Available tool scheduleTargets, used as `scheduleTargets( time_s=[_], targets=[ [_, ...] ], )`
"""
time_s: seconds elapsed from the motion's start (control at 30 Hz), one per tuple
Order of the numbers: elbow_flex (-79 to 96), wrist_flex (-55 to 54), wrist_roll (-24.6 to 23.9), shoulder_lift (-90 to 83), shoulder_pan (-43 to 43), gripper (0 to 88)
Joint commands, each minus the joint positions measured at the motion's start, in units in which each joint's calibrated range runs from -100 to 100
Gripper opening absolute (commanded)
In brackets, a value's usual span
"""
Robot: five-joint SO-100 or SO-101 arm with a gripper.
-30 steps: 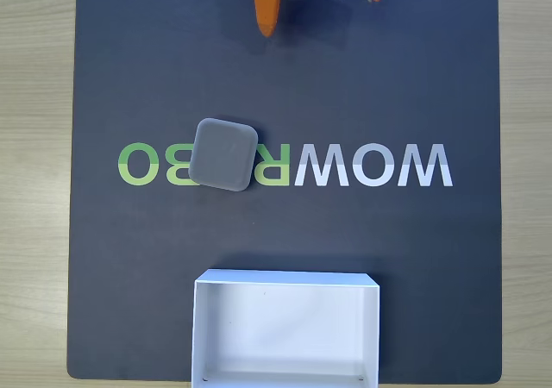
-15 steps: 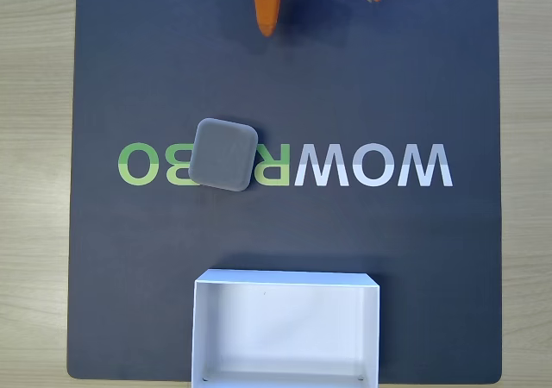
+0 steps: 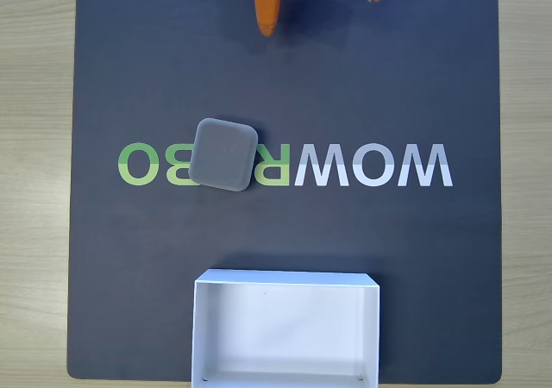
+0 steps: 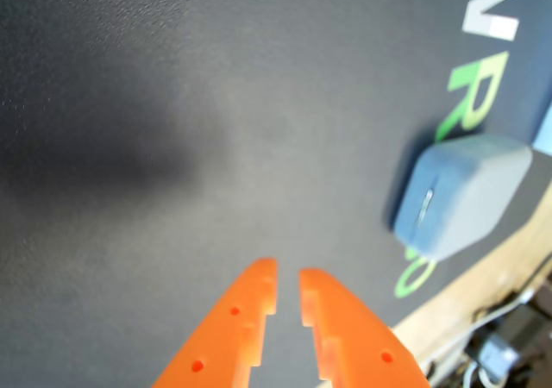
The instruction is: Grab the usb to bin
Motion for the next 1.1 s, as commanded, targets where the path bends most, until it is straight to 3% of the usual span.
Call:
scheduleTargets(
  time_s=[0.0, 0.5, 1.07],
  targets=[
    [-0.5, 0.4, -0.1, 0.1, 0.3, 2.8],
    [-1.1, -0.6, 0.0, 3.0, 0.4, 2.8],
    [-11.3, -18.6, 0.2, 30.1, 0.4, 3.6]
  ],
)
